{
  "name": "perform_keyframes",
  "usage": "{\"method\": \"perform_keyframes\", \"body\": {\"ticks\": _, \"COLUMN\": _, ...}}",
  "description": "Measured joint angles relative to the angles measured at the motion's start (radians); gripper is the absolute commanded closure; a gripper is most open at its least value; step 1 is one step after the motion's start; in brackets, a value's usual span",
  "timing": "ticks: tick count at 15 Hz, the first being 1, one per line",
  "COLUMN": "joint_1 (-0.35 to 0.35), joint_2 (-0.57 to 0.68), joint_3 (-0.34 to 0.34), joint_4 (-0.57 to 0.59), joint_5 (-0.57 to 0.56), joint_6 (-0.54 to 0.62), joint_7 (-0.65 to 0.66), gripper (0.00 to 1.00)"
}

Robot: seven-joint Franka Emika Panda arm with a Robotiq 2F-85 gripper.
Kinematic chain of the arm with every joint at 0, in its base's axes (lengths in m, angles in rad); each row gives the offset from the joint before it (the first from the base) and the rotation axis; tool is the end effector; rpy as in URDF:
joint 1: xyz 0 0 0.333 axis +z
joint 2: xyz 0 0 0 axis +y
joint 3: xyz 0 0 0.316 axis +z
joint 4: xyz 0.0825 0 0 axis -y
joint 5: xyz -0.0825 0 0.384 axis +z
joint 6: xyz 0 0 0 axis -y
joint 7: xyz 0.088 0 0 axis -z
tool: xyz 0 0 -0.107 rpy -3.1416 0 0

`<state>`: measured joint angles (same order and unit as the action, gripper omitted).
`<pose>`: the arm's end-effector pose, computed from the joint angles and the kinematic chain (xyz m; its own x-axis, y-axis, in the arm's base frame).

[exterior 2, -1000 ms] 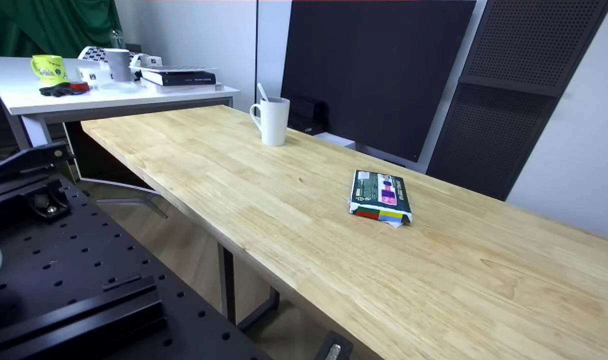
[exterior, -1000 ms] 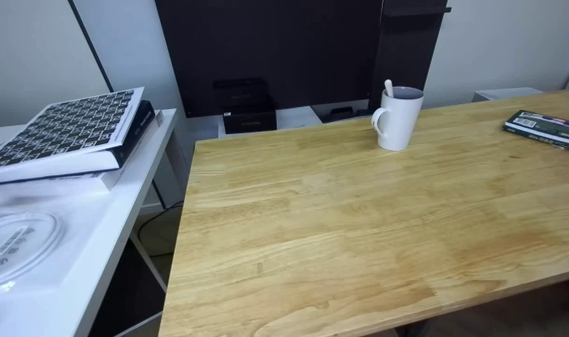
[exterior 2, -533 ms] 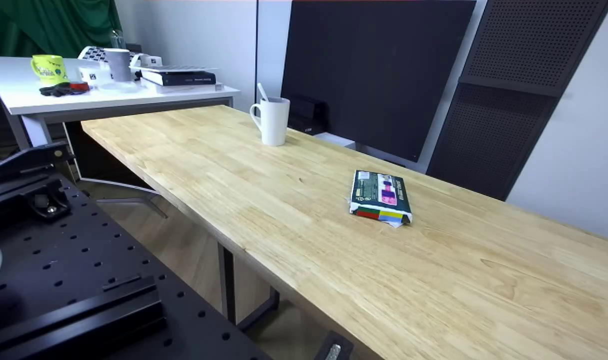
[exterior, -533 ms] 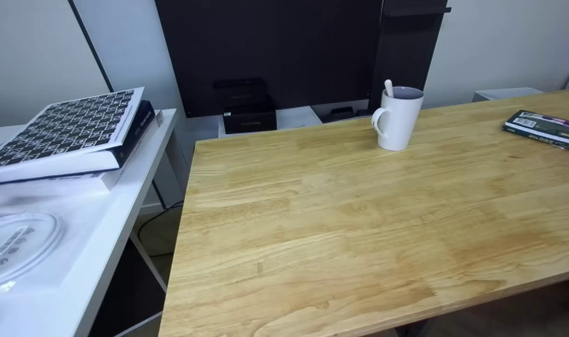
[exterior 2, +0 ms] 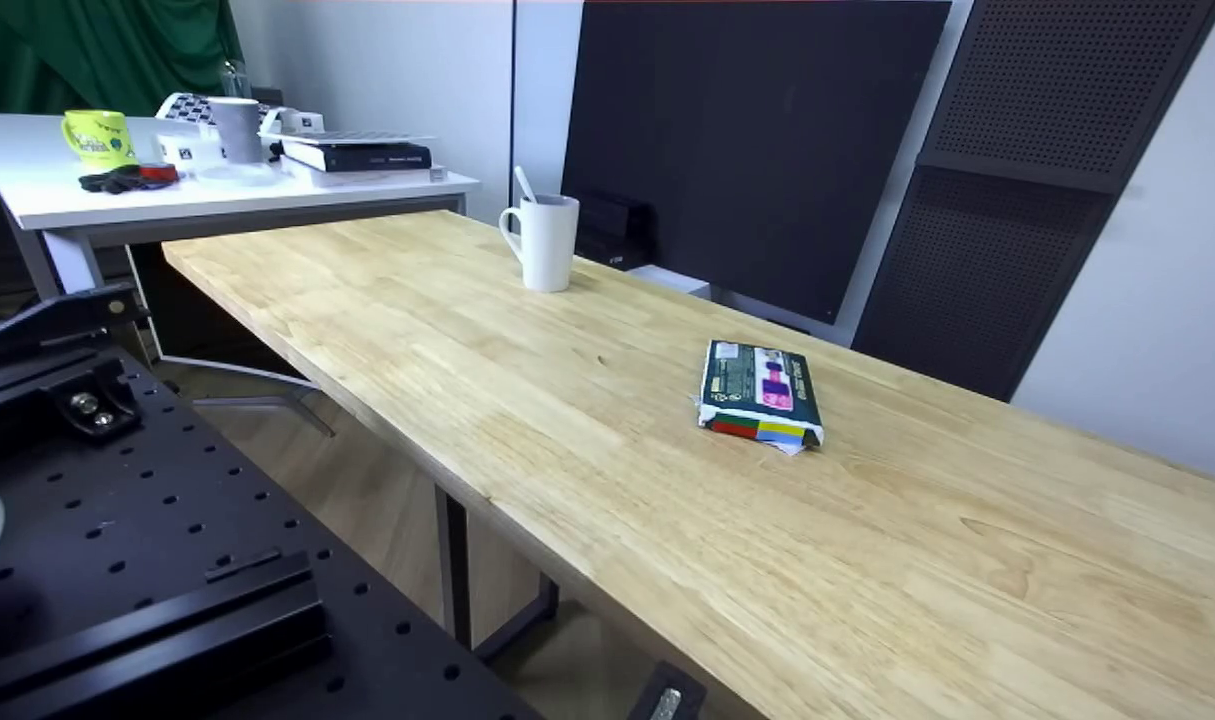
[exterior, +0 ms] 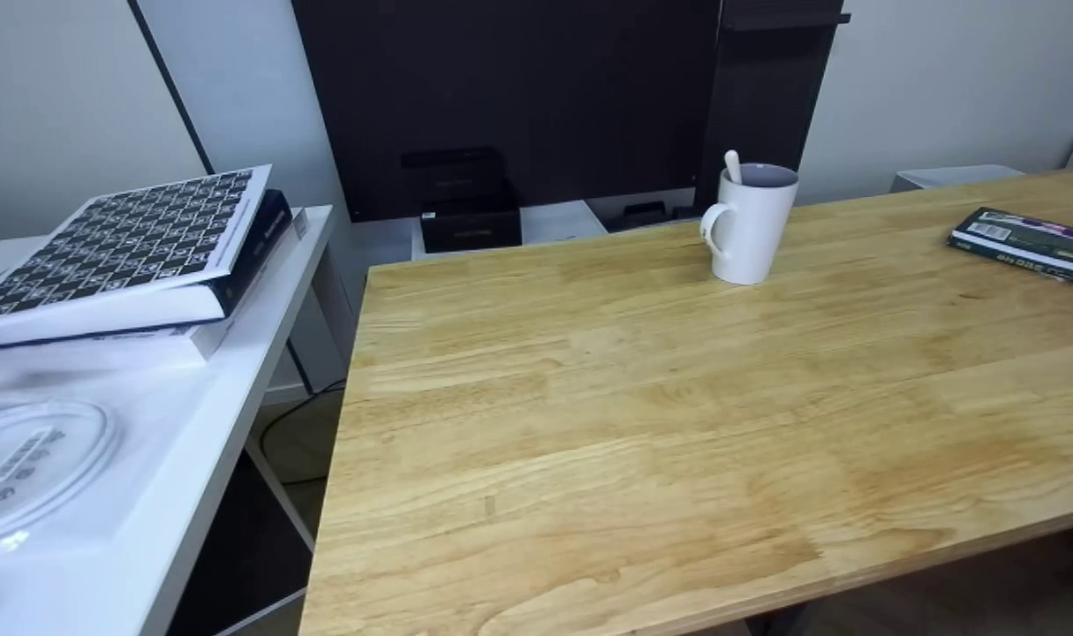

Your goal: Put the spoon on the table

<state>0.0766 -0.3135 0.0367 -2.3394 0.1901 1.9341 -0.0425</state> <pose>0.4363 0.0633 0.4506 0.9923 0.0846 -0.0900 0.0691 -0.9843 -0.1625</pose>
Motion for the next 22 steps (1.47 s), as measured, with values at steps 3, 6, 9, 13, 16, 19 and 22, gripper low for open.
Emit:
{"method": "perform_keyframes", "body": {"ticks": 3, "joint_1": -0.034, "joint_2": 0.167, "joint_3": -0.016, "joint_4": 0.149, "joint_5": -0.087, "joint_6": -0.001, "joint_7": -0.012, "gripper": 0.00}}
{"method": "perform_keyframes", "body": {"ticks": 6, "joint_1": -0.040, "joint_2": 0.325, "joint_3": -0.014, "joint_4": 0.313, "joint_5": -0.248, "joint_6": -0.021, "joint_7": -0.009, "gripper": 0.00}}
{"method": "perform_keyframes", "body": {"ticks": 9, "joint_1": -0.028, "joint_2": 0.459, "joint_3": -0.004, "joint_4": 0.479, "joint_5": -0.391, "joint_6": -0.071, "joint_7": -0.008, "gripper": 0.00}}
{"method": "perform_keyframes", "body": {"ticks": 13, "joint_1": 0.017, "joint_2": 0.606, "joint_3": 0.008, "joint_4": 0.674, "joint_5": -0.539, "joint_6": -0.141, "joint_7": -0.013, "gripper": 0.00}}
{"method": "perform_keyframes", "body": {"ticks": 16, "joint_1": 0.062, "joint_2": 0.702, "joint_3": 0.016, "joint_4": 0.798, "joint_5": -0.614, "joint_6": -0.159, "joint_7": -0.040, "gripper": 0.00}}
{"method": "perform_keyframes", "body": {"ticks": 19, "joint_1": 0.111, "joint_2": 0.792, "joint_3": 0.024, "joint_4": 0.915, "joint_5": -0.662, "joint_6": -0.165, "joint_7": -0.083, "gripper": 0.00}}
{"method": "perform_keyframes", "body": {"ticks": 22, "joint_1": 0.161, "joint_2": 0.876, "joint_3": 0.032, "joint_4": 1.020, "joint_5": -0.678, "joint_6": -0.178, "joint_7": -0.122, "gripper": 0.00}}
